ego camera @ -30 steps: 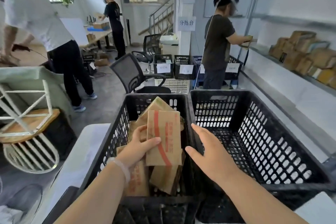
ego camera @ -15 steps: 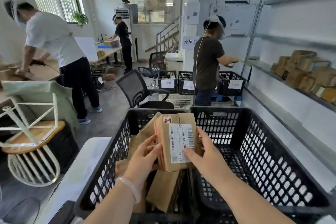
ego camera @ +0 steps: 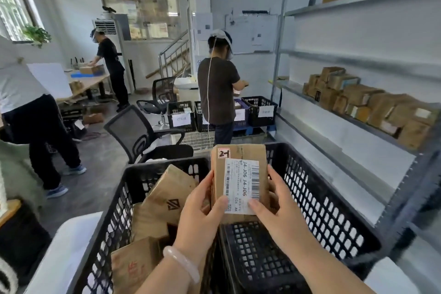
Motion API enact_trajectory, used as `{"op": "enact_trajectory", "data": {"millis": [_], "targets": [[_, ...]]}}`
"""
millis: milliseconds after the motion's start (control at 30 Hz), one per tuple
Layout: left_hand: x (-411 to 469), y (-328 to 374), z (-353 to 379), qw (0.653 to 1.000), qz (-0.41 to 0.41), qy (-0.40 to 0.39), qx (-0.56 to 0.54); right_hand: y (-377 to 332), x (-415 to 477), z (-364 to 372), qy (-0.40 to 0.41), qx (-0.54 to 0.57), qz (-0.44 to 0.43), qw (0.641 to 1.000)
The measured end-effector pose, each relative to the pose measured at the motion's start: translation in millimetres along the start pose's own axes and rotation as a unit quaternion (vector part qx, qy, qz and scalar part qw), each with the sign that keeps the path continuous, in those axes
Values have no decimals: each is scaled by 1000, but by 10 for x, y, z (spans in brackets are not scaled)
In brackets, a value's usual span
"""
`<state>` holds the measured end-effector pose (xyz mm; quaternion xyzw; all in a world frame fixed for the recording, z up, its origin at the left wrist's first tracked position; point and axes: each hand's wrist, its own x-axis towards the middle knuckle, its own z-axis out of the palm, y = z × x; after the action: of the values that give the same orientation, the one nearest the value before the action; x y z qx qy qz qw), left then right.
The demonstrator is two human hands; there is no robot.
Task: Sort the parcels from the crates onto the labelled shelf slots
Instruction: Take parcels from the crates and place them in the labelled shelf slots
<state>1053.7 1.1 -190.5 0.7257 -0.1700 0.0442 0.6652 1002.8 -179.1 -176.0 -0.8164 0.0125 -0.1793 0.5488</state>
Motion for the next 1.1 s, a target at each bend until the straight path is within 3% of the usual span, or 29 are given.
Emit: {"op": "enact_trajectory", "data": {"millis": [167, 300, 500, 800, 933, 1100], "targets": [[197, 195, 720, 987, 107, -97, 72, 2, -154, -591, 139, -73, 14, 988], [193, 441, 1487, 967, 173, -184, 34, 26, -421, -1278, 222, -99, 16, 970], [-89, 865, 2644, 943, 206, -260, -20, 73, -933, -2296, 295, -158, 24, 942], [-669, 1352, 4473, 927, 216, -303, -57, 270, -1792, -4108, 333, -278, 59, 899], [-908, 1555, 5199, 920, 211, -319, -86, 402, -2194, -4815, 306, -385, 60, 869], [-1069, 1636, 5839, 920, 199, -329, -77, 578, -2410, -5424, 307, -432, 90, 843]]}}
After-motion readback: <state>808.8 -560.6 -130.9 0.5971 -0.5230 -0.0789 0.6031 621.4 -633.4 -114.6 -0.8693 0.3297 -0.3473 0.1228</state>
